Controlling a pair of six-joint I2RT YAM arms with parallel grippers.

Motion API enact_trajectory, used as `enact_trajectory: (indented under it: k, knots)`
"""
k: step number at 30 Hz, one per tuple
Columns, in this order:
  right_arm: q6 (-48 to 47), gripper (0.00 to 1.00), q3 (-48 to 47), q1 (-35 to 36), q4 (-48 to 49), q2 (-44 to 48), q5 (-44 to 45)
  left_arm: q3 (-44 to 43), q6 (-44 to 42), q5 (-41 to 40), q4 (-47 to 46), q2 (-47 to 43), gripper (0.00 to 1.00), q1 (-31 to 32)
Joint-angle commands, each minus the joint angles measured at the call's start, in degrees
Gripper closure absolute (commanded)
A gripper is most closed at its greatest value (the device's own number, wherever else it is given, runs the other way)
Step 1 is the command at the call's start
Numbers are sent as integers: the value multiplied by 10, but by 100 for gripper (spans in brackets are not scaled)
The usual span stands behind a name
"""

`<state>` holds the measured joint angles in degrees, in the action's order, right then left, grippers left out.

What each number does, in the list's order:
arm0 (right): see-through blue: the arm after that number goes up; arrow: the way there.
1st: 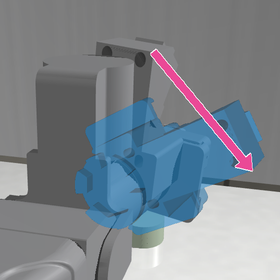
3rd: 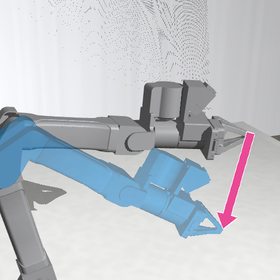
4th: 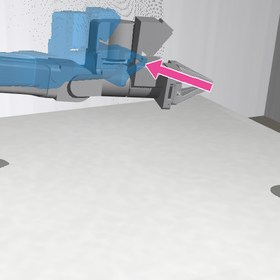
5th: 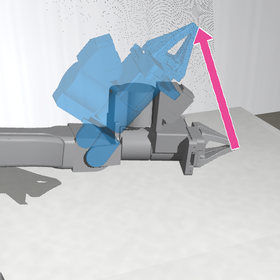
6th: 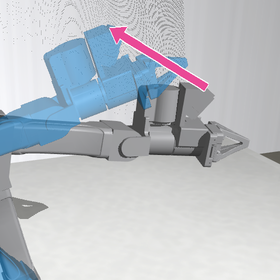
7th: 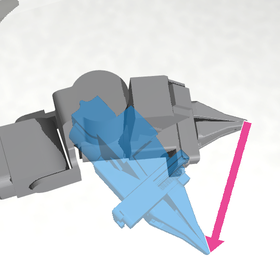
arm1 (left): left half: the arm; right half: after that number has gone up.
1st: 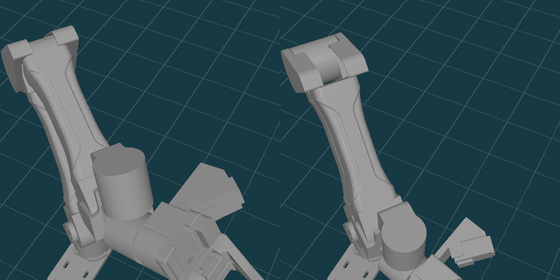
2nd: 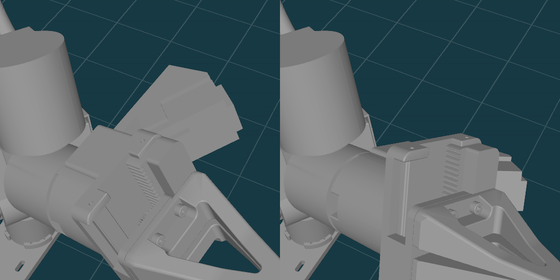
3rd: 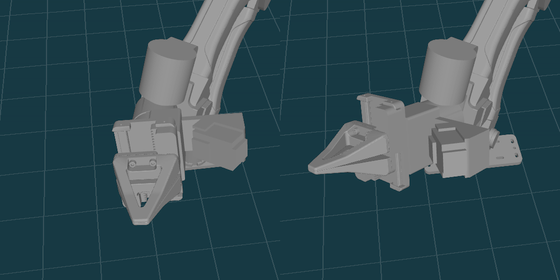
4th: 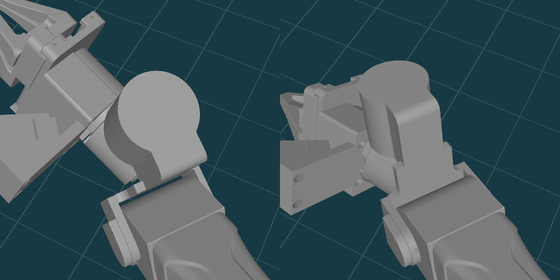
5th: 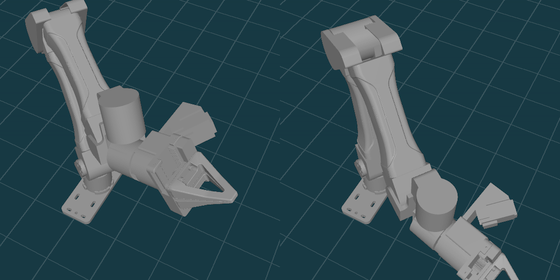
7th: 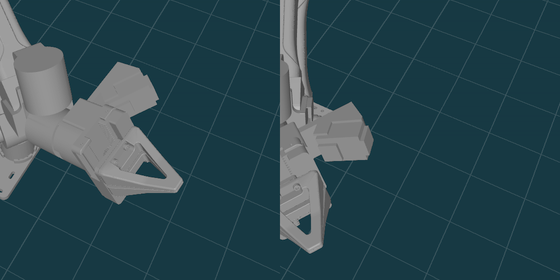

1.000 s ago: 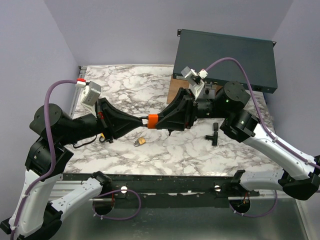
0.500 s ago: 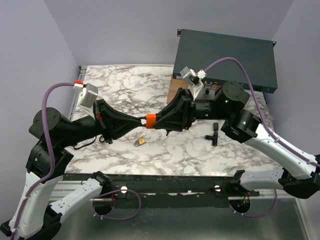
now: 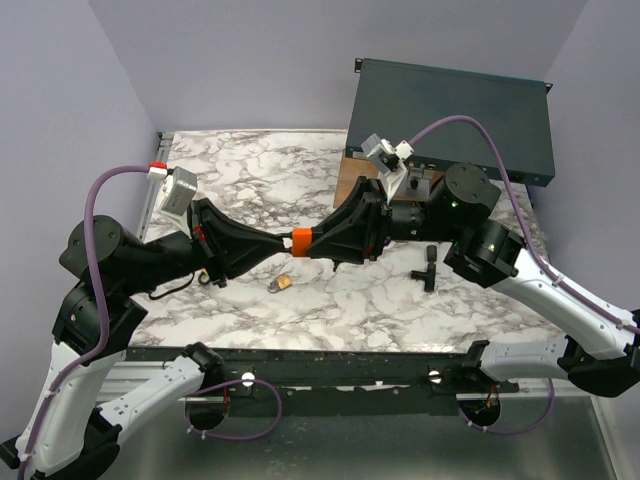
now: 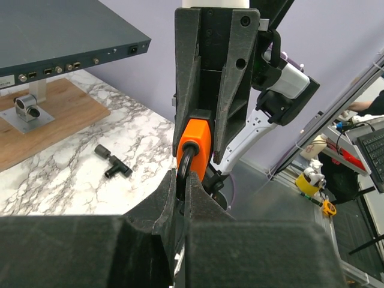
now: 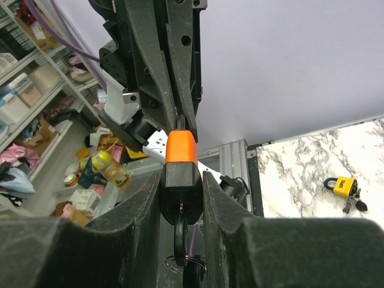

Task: Lock with the key
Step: Lock the lock.

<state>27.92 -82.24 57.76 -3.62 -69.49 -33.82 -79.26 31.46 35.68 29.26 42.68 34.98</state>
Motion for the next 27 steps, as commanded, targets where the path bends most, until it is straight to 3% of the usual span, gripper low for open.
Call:
enact_trajectory:
  k: [1,8,15,19,27]
  knots:
    - [-11,99,-15,30,38,-26,55,25,2,2,16,27,100,20]
    - [-23,99,-17,30,19,-22,84,41,11,-104,-15,-22,100,20]
    - [-32,98,-3,30,21,-13,101,39,20,-111,-43,-28,100,20]
    - [-40,90,5,30,24,-1,110,28,21,-115,-48,-30,100,20]
    - [-48,64,26,30,27,22,133,30,32,-127,-66,-41,100,20]
